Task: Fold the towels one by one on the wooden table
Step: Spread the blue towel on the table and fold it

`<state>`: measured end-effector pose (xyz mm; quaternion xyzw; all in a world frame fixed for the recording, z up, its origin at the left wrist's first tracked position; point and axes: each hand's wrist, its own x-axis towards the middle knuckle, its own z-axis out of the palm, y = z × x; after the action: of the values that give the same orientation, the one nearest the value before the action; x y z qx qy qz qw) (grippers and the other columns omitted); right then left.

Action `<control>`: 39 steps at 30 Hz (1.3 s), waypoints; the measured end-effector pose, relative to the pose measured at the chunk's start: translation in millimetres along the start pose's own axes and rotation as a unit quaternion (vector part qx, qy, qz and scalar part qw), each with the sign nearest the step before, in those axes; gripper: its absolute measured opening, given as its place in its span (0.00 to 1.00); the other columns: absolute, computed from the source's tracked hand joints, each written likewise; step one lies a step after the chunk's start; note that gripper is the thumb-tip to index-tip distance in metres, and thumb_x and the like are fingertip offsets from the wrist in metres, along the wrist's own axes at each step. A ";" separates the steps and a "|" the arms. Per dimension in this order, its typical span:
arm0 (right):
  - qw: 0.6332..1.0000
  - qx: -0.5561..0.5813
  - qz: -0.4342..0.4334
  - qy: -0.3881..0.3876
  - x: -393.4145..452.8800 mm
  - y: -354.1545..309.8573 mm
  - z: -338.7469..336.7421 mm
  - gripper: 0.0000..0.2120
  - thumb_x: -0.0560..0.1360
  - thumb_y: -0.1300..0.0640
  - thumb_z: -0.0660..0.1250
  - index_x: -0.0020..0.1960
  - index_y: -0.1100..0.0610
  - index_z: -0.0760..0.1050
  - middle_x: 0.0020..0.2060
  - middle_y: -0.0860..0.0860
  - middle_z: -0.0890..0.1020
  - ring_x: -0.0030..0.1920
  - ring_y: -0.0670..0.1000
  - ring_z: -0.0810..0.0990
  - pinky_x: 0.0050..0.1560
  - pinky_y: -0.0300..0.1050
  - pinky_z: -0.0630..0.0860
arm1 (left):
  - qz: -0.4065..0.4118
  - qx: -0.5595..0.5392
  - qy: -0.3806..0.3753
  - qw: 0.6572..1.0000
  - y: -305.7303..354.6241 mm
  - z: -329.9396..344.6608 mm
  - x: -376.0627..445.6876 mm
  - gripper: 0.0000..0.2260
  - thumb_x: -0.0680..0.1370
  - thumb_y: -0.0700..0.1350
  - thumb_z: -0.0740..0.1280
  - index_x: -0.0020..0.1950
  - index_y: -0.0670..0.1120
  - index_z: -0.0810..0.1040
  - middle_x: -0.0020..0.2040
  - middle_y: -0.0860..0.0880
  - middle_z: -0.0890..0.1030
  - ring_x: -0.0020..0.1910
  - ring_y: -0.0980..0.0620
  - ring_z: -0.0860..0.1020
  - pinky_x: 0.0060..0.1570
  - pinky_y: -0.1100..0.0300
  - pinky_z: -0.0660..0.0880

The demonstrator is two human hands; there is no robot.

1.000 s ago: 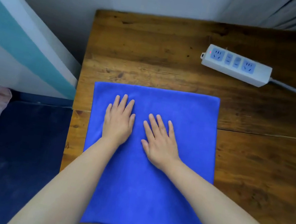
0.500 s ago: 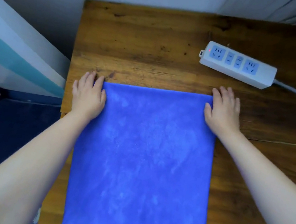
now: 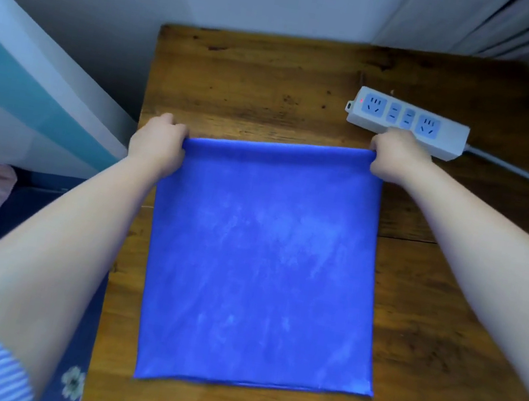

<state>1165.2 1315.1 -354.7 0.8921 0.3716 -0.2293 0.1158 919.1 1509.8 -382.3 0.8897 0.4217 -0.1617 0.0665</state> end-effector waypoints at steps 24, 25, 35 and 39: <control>0.924 0.004 -0.189 0.332 -188.7 50.4 122.6 0.09 0.61 0.66 0.53 0.30 0.63 0.71 0.27 0.57 0.74 0.29 0.59 0.75 0.37 0.45 0.73 | 0.346 -0.063 0.158 0.922 -49.4 73.9 -177.5 0.04 0.64 0.42 0.55 0.36 0.43 0.66 0.27 0.43 0.72 0.25 0.45 0.73 0.20 0.63 0.65; 0.926 0.004 -0.189 0.327 -194.7 49.2 126.6 0.09 0.61 0.66 0.53 0.30 0.63 0.71 0.27 0.57 0.74 0.29 0.58 0.75 0.36 0.44 0.73 | 0.346 -0.062 0.156 0.923 -49.4 76.4 -183.8 0.04 0.65 0.41 0.56 0.35 0.42 0.67 0.27 0.43 0.72 0.25 0.44 0.73 0.20 0.64 0.62; 0.931 0.001 -0.201 0.304 -236.7 45.9 150.6 0.13 0.64 0.62 0.50 0.29 0.63 0.72 0.26 0.57 0.75 0.28 0.57 0.76 0.35 0.43 0.75 | 0.331 -0.018 0.082 0.940 -47.5 84.6 -222.7 0.26 0.48 0.29 0.77 0.36 0.42 0.66 0.27 0.43 0.73 0.24 0.44 0.75 0.17 0.64 0.65; 0.935 -0.009 -0.198 0.293 -239.3 48.1 162.9 0.14 0.65 0.61 0.50 0.30 0.62 0.73 0.26 0.57 0.76 0.28 0.58 0.77 0.37 0.42 0.72 | 0.301 -0.010 0.045 0.952 -45.6 98.2 -235.4 0.30 0.47 0.29 0.78 0.37 0.44 0.62 0.27 0.44 0.73 0.25 0.45 0.76 0.16 0.68 0.56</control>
<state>999.0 1074.2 -375.9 0.8268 0.5605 0.0267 -0.0382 721.8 1342.3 -392.7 0.9811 0.1380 -0.0902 0.1017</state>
